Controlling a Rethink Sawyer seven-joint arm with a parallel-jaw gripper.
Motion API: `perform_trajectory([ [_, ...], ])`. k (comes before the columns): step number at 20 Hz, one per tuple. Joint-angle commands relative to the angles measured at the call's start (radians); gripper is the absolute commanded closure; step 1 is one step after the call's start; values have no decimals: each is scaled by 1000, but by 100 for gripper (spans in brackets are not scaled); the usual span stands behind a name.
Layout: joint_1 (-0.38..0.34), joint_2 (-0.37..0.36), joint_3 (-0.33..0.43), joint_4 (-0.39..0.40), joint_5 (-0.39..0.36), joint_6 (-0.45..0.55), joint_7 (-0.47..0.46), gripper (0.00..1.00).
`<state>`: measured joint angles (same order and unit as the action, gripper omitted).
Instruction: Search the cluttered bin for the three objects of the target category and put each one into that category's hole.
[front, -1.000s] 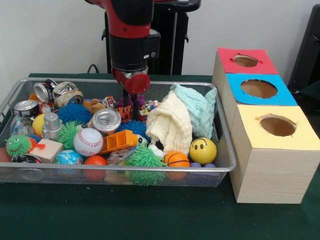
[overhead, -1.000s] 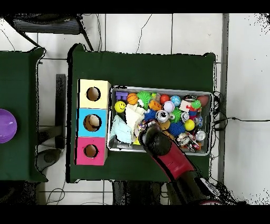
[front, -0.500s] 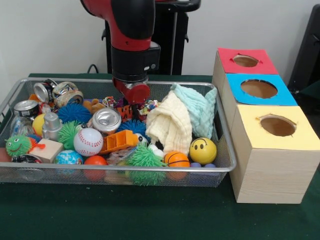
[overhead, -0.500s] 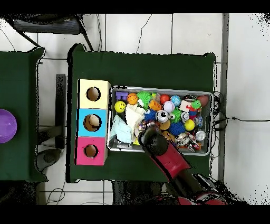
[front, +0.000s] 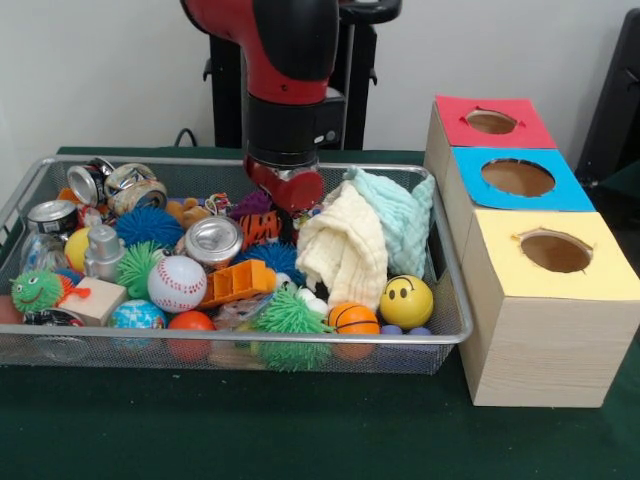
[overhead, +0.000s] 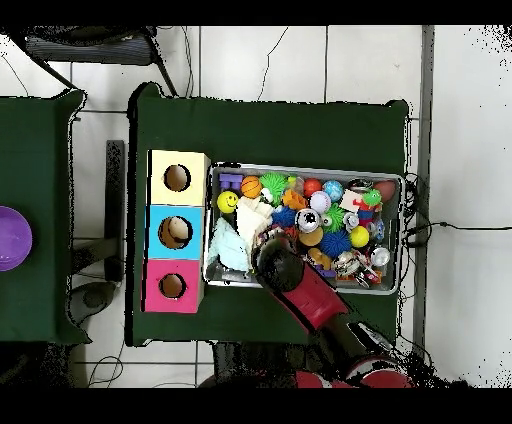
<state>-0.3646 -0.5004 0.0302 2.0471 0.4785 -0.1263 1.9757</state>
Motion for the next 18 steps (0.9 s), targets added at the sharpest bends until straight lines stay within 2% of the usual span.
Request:
perform_trajectory([
  [1,3,-82,-2,-56,-9,87,134,100],
  [5,17,-165,-28,-56,-45,101,91,100],
  [10,71,-263,-95,-75,-58,192,61,100],
  [14,109,-310,-131,-75,-62,247,79,100],
  [18,109,-342,-110,-48,-69,254,103,100],
])
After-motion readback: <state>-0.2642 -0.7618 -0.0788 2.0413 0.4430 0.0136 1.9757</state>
